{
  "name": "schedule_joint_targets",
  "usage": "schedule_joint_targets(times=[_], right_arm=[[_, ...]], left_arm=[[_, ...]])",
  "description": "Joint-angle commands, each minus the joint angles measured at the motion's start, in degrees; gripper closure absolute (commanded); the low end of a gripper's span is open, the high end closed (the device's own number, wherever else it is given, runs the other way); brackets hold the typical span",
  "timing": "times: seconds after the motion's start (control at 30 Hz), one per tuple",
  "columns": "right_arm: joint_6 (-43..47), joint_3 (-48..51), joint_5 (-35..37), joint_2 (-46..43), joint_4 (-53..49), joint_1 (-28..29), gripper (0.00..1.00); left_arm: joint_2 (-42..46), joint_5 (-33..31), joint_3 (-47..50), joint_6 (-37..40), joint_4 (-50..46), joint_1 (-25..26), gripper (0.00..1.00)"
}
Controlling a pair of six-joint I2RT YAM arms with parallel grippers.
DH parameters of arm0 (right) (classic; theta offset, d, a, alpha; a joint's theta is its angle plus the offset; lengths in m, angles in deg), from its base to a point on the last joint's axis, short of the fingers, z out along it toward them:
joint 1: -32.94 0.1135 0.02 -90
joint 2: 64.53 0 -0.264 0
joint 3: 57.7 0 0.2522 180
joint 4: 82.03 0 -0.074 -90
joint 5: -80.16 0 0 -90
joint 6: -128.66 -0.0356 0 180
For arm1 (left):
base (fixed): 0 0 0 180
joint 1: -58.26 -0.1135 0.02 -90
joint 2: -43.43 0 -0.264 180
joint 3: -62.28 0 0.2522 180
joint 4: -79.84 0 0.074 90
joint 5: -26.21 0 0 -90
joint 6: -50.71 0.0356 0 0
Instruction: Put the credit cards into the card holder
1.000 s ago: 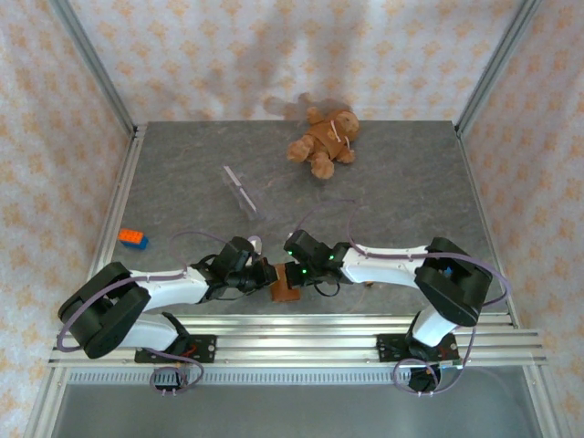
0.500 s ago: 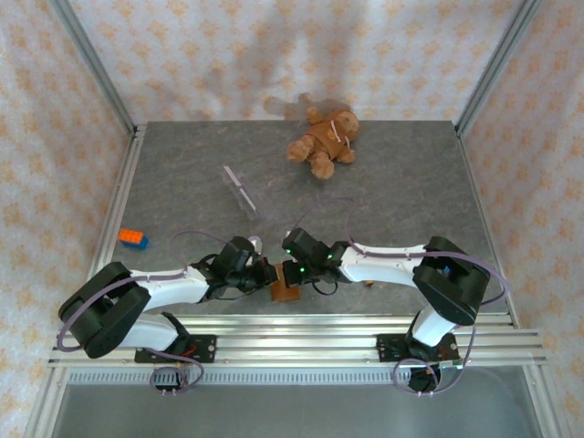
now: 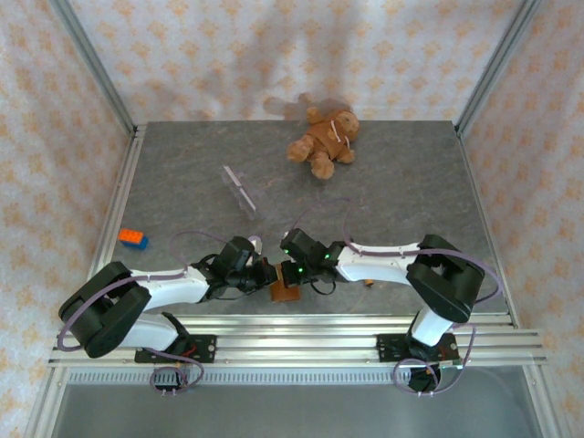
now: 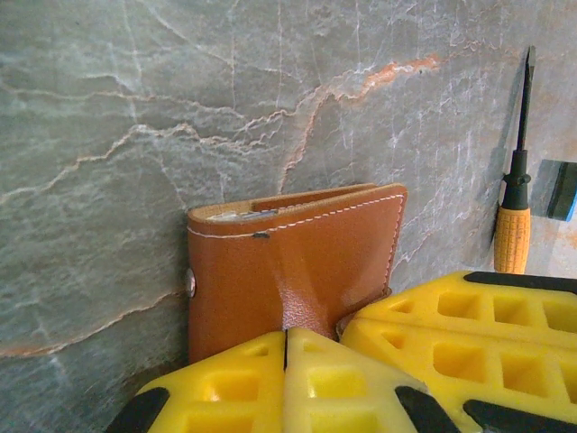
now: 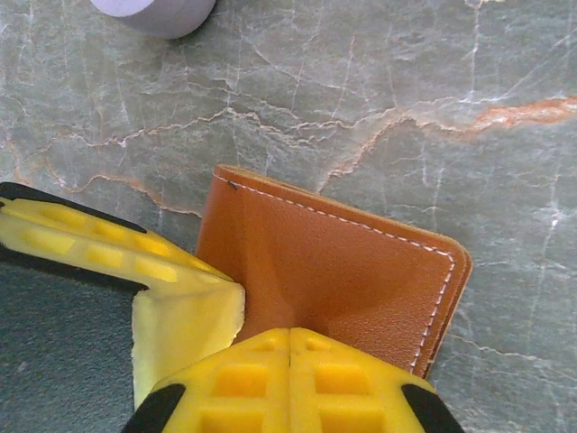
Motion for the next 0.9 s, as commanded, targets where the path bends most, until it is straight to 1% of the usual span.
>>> schedule_joint_targets(times=[0.0,0.3,0.6,0.87], right_arm=[[1.0,0.3,0.7,1.7,-0.5,0.3,1.0],[1.5,2.1,0.0,-0.2,-0.8,0.3,1.0],[2.2,6.2,-2.2,-1.6,1.8,0.3,1.0],[5.6,8.8,-2.8,-3.9,1.8,0.3,1.0]], left_arm=[[-1.8,-1.6,1.5,1.1,-5.7,-0.3,0.93],[-2.0,-2.0,2.1,0.9,-5.3,-0.2,0.93],[-2.9,-2.9,2.4,0.5,-5.2,-0.3,0.93],[-3.7,-3.2,2.4,0.3,-5.5,-0.2,0.93]])
